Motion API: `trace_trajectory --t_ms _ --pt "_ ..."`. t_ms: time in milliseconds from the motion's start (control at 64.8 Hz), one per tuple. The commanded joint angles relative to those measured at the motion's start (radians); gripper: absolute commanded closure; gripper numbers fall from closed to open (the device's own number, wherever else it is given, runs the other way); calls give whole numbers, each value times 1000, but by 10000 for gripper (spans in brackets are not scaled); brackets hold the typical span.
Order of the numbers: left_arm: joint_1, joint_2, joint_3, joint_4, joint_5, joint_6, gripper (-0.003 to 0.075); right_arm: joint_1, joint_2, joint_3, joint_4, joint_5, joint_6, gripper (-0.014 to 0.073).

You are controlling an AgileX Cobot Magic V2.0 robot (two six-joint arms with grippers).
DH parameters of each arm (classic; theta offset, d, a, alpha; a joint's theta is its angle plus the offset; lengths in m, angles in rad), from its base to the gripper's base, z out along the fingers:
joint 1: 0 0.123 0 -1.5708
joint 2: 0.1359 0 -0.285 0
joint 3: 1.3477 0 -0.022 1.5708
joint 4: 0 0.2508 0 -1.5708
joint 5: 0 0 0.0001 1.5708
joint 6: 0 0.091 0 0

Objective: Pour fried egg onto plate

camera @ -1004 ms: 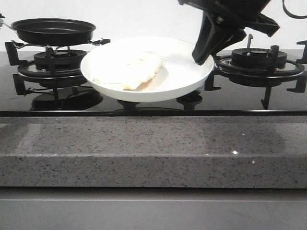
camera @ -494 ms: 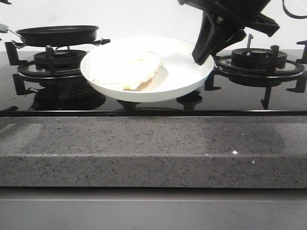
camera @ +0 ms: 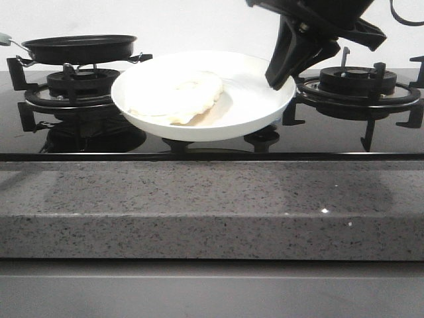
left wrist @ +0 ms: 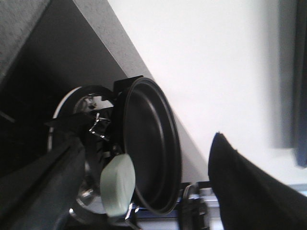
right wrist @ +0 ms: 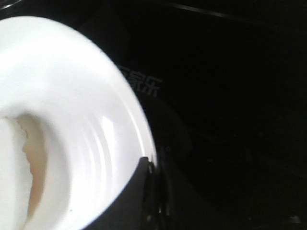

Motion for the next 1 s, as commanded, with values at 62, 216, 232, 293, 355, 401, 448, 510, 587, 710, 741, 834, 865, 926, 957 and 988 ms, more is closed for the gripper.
trace_trajectory --t_ms 62,216,232,293,355,401,448,510,587,710,741,834,865,926,957,988 --pt "-28 -158 -32 128 -33 15 195 -2 -35 -22 13 -47 -9 662" --pt "-112 -291 -32 334 -83 13 195 -2 -35 -22 13 -47 -9 662" --pt "-121 -308 -32 352 -91 9 195 -2 -35 -22 13 -47 -9 662" --pt "-169 -360 -32 438 -120 -21 195 -2 -35 -22 13 -47 -9 662" --pt "-215 -403 -32 520 -145 -59 195 -2 -35 -22 13 -47 -9 662" --pt "-256 -432 -32 581 -164 -86 195 -2 -35 -22 13 -47 -9 662" --pt "-298 -463 -32 655 -177 -131 195 -2 -35 -22 13 -47 -9 662" --pt "-348 -496 -32 754 -182 -194 197 -2 -35 -22 13 -47 -9 662" --pt "-430 -535 -32 912 -182 -300 207 -2 -35 -22 13 -47 -9 662" --pt "-546 -590 -12 1176 -178 -497 222 -2 -35 -22 13 -47 -9 662" --pt "-568 -603 -1 1228 -178 -541 224 -2 -35 -22 13 -47 -9 662" --pt "-626 -646 44 1314 -175 -623 225 -2 -35 -22 13 -47 -9 662" --pt "-642 -661 66 1332 -175 -640 225 -2 -35 -22 13 -47 -9 662" --pt "-672 -694 110 1363 -175 -660 225 -2 -35 -22 13 -47 -9 662" --pt "-678 -708 128 1371 -175 -668 225 -2 -35 -22 13 -47 -9 662" --pt "-683 -726 146 1375 -175 -677 226 -2 -35 -22 13 -47 -9 662"
